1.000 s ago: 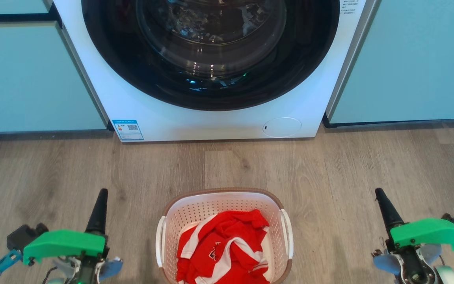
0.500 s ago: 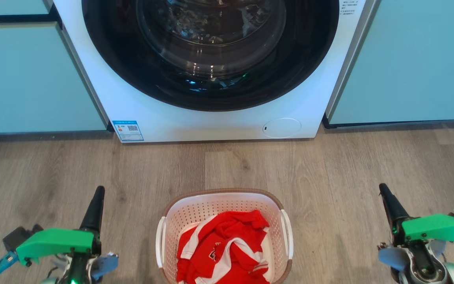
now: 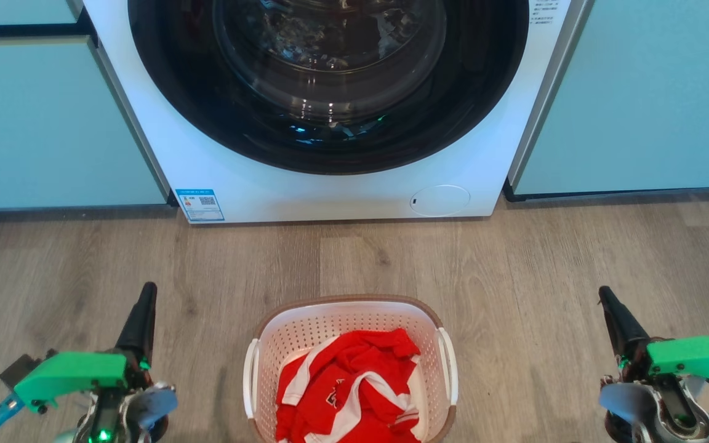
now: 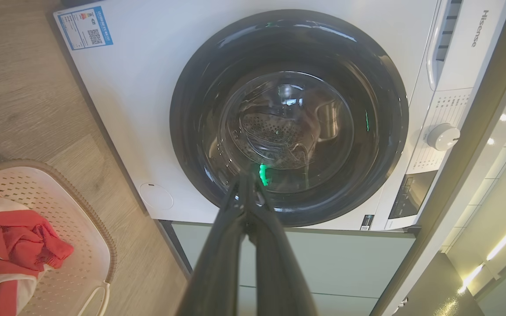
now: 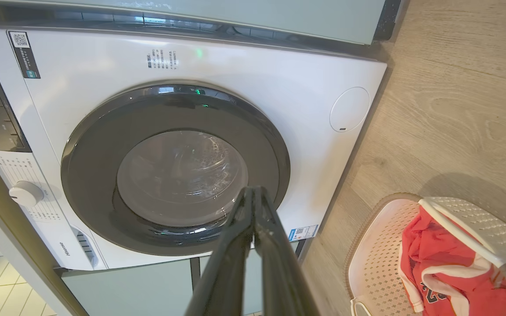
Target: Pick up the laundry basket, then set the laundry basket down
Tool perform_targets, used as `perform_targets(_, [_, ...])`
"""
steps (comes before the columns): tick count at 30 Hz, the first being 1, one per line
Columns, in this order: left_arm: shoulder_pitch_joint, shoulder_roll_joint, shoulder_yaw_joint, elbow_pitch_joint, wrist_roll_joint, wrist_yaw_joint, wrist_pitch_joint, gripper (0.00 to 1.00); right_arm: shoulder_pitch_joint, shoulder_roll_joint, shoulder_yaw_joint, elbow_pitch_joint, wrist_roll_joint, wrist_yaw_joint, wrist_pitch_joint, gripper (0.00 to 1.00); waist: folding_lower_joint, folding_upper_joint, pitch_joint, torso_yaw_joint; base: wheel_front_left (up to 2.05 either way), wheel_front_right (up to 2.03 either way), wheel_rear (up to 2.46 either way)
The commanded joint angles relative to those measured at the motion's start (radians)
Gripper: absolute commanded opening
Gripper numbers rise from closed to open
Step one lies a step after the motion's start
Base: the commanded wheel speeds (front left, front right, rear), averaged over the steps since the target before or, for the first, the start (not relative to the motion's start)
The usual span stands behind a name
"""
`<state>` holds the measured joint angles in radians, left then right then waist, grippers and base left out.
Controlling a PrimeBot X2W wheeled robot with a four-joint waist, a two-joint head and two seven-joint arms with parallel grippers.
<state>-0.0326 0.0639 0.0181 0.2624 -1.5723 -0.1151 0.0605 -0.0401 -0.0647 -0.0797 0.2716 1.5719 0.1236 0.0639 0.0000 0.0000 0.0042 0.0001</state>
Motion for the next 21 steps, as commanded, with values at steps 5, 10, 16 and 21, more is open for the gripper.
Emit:
perform_targets(5, [-0.072,0.015,0.056,-0.019,-0.068,-0.015,0.02,0.0,-0.065,-0.01,-0.001,-0.029,0.063,0.007,0.022,0.0,0.0,0.0,-0.001,0.0,0.0,0.0,0.0])
perform_targets(10, [-0.072,0.013,0.058,-0.019,-0.068,-0.016,0.023,0.0,-0.065,-0.008,-0.003,-0.029,0.063,0.007,0.024,0.0,0.0,0.0,-0.001,0.0,0.0,0.0,0.0])
perform_targets(16, [-0.072,0.012,0.061,-0.019,-0.065,-0.016,0.025,0.0,-0.065,-0.007,-0.005,-0.029,0.061,0.007,0.026,0.0,0.0,0.0,-0.001,0.0,0.0,0.0,0.0])
perform_targets(21, [-0.073,0.01,0.063,-0.019,-0.064,-0.016,0.026,0.0,-0.065,-0.005,-0.007,-0.028,0.059,0.007,0.027,0.0,0.0,0.0,-0.001,0.0,0.0,0.0,0.0])
